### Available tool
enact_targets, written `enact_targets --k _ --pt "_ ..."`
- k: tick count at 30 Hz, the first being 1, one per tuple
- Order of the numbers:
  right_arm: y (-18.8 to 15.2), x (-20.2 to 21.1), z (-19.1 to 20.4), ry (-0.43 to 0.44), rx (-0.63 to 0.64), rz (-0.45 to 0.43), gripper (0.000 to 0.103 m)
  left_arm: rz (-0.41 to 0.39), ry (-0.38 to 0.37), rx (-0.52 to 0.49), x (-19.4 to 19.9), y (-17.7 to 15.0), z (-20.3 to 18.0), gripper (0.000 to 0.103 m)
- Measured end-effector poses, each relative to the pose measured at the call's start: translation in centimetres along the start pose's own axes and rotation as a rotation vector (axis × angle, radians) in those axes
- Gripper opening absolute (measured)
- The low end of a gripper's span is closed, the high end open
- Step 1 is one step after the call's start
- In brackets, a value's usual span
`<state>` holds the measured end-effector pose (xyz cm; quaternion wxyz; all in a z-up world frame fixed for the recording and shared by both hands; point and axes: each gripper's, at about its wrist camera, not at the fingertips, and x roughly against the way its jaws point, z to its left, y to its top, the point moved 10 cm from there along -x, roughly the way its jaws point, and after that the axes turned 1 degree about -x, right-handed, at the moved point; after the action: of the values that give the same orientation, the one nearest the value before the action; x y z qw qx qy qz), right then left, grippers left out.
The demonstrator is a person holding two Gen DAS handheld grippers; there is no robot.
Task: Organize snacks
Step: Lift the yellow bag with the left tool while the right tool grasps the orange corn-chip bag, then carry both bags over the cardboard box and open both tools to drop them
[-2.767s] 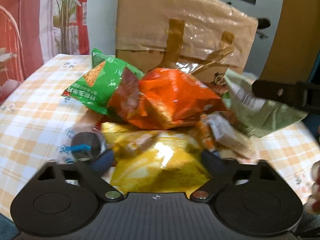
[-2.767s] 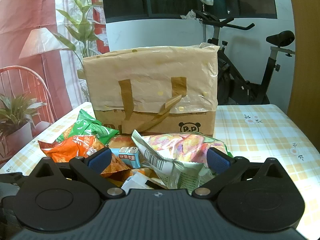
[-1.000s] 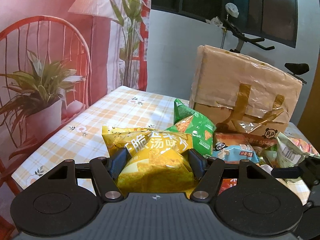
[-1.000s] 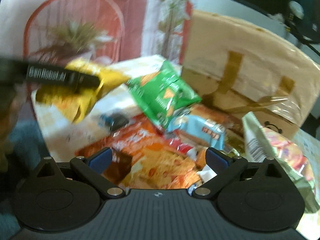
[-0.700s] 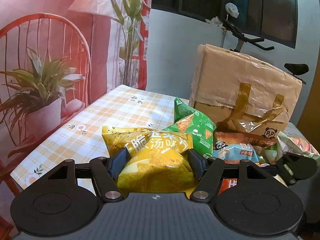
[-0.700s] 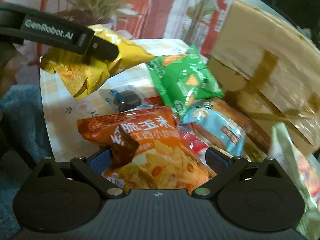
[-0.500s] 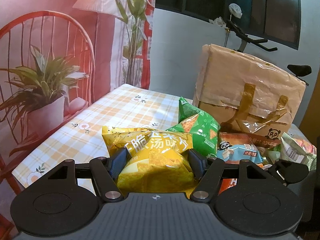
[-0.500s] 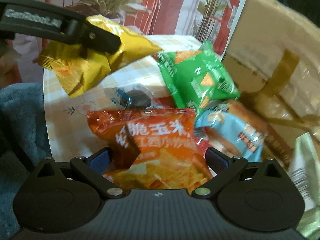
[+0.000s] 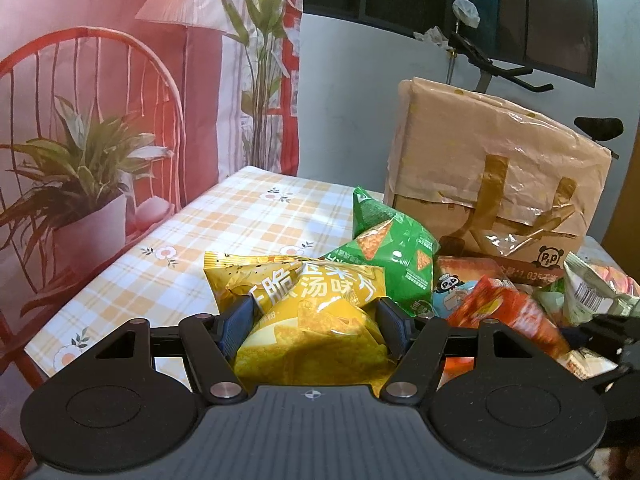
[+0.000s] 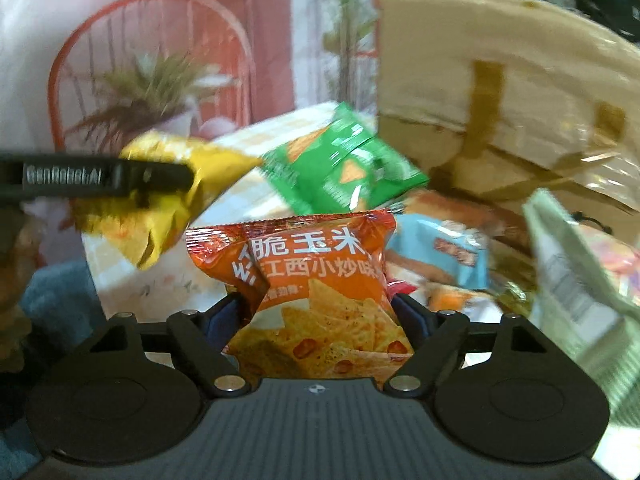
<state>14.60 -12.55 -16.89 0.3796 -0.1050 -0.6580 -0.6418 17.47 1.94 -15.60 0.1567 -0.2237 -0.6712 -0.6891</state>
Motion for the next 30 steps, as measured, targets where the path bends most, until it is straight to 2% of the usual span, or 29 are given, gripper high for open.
enact_targets --k 17,30 --pt "4.7 4.3 -2.7 -0.075 -0.064 -0.218 0.082 -0.094 0.008 -0.016 1.3 3.5 -0.2 0.070" --pt "6.3 5.3 -4.6 -0.114 -0.089 -0.263 0.082 -0.129 -0.044 -0.044 1.2 5.2 -1.6 0.070"
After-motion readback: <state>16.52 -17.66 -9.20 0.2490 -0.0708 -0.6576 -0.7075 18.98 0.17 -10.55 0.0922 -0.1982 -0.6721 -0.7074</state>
